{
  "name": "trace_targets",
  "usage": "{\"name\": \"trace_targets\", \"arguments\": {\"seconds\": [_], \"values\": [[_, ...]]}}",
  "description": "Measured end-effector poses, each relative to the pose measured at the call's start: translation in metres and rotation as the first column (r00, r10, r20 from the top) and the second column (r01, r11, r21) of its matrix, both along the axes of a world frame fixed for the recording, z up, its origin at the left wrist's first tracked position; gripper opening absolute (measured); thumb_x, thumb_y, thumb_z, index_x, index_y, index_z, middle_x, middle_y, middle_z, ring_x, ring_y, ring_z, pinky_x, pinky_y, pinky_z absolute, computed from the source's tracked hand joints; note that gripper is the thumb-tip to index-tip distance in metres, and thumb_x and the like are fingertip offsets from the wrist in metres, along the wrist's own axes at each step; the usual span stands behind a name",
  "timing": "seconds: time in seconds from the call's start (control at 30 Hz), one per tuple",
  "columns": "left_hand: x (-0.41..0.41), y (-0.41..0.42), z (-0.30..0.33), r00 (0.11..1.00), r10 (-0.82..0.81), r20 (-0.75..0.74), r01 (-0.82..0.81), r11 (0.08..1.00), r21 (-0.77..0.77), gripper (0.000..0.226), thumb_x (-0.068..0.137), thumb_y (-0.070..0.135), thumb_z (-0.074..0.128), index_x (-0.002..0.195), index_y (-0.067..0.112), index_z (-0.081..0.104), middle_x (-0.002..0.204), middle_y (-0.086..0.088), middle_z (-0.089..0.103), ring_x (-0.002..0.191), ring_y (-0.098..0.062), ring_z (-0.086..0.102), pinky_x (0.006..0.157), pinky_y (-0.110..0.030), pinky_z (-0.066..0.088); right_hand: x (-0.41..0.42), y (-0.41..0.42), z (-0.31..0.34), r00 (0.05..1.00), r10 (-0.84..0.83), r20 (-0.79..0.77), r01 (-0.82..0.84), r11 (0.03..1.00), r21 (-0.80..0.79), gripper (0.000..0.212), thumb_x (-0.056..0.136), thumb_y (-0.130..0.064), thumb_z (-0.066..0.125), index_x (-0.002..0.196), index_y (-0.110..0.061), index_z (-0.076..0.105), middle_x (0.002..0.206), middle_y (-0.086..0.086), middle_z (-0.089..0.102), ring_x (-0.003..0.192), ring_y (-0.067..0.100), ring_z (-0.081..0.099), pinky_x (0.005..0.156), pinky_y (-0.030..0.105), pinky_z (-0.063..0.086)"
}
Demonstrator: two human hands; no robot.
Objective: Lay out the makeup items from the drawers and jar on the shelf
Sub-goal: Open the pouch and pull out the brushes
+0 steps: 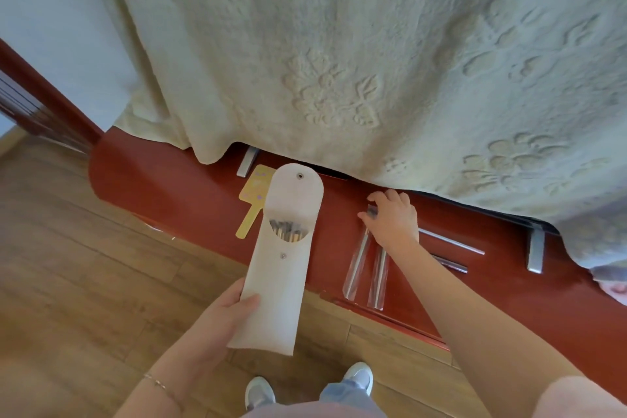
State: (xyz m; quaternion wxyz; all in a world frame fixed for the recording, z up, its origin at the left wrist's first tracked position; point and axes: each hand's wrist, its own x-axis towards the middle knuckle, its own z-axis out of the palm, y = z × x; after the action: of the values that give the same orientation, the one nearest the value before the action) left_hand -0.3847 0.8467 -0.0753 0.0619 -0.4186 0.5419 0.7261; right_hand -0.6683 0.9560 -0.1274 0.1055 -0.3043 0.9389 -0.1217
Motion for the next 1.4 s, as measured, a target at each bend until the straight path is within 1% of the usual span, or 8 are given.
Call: {"name": "trace_targets", "arguments": {"seconds": [0.1,0.17,0.27,0.47,0.67,0.93,1.07,1.4], "values": [[-0.005,-0.002,0.0,0.998,-0.049,-0.025,0.05,0.998,0.043,0.071,0.057,0.051,0.07,0.122,0.028,0.052,0.115,-0.006,0.063,0.104,-0.028,0.062,0.086,-0.048,0.052,0.01,0.002,0.007,0.999,-0.031,-0.026,0.026,0.984,-0.178,0.035,0.088,-0.037,0.055,0.118,-0.019,0.058,0.118,0.004,0.058,0.113,0.027,0.043,0.094,0.038,0.038],[-0.011,-0.004,0.001,0.996,-0.077,-0.054,0.082,0.993,0.088,0.071,0.06,0.048,0.072,0.124,0.026,0.053,0.116,-0.007,0.064,0.105,-0.029,0.062,0.087,-0.049,0.051,0.019,-0.002,0.029,0.957,-0.041,0.287,0.177,0.865,-0.47,0.026,0.089,-0.031,0.056,0.113,-0.022,0.06,0.111,-0.001,0.063,0.108,0.019,0.05,0.089,0.032,0.045],[-0.022,-0.001,0.004,0.994,-0.084,-0.07,0.092,0.988,0.123,0.07,0.059,0.042,0.071,0.124,0.023,0.053,0.116,-0.01,0.064,0.103,-0.03,0.063,0.085,-0.047,0.052,0.038,-0.008,0.071,0.66,0.167,0.733,0.519,0.604,-0.605,0.023,0.09,-0.025,0.057,0.112,-0.028,0.055,0.097,-0.006,0.068,0.095,0.012,0.063,0.082,0.025,0.05],[-0.051,0.007,0.014,0.999,-0.04,-0.031,0.044,0.993,0.112,0.036,0.075,0.004,0.049,0.111,0.008,0.055,0.09,-0.012,0.065,0.082,-0.027,0.062,0.058,-0.023,0.052,0.07,0.011,0.103,0.877,0.248,0.411,0.119,0.717,-0.687,0.023,0.088,-0.017,0.059,0.097,-0.037,0.066,0.085,-0.02,0.065,0.08,-0.005,0.059,0.069,0.011,0.045],[-0.064,0.009,0.021,0.997,0.025,-0.08,-0.008,0.977,0.213,0.062,0.058,0.004,0.043,0.116,0.021,0.056,0.1,-0.014,0.064,0.091,-0.034,0.06,0.069,-0.04,0.051,0.094,0.03,0.076,0.935,0.332,-0.127,-0.344,0.751,-0.563,0.013,0.081,-0.008,0.065,0.088,-0.016,0.072,0.089,-0.004,0.067,0.087,0.02,0.058,0.079,0.025,0.046],[-0.058,0.013,0.032,0.985,0.159,-0.071,-0.121,0.915,0.384,0.031,0.095,0.009,0.045,0.124,-0.002,0.048,0.116,-0.011,0.054,0.096,-0.02,0.057,0.072,-0.014,0.047,0.107,0.041,0.07,0.945,0.303,-0.122,-0.316,0.756,-0.573,0.014,0.08,-0.007,0.066,0.089,-0.016,0.072,0.092,-0.003,0.067,0.091,0.015,0.057,0.082,0.023,0.047],[-0.075,0.019,0.033,0.997,0.045,-0.063,-0.031,0.977,0.209,0.04,0.084,0.033,0.063,0.116,0.009,0.061,0.106,-0.015,0.069,0.098,-0.032,0.065,0.09,-0.047,0.05,0.114,0.042,0.072,0.933,0.338,-0.126,-0.345,0.731,-0.588,0.014,0.084,-0.013,0.058,0.088,-0.014,0.071,0.094,-0.001,0.067,0.094,0.014,0.058,0.086,0.02,0.047],[-0.087,0.024,0.026,0.992,0.084,-0.093,-0.066,0.98,0.186,0.033,0.085,0.02,0.062,0.113,0.002,0.06,0.104,-0.019,0.068,0.084,-0.029,0.067,0.071,-0.037,0.056,0.114,0.052,0.073,0.96,0.28,0.021,-0.209,0.761,-0.615,0.017,0.084,-0.011,0.061,0.098,-0.019,0.067,0.105,-0.008,0.064,0.099,0.0,0.054,0.081,0.004,0.042]]}}
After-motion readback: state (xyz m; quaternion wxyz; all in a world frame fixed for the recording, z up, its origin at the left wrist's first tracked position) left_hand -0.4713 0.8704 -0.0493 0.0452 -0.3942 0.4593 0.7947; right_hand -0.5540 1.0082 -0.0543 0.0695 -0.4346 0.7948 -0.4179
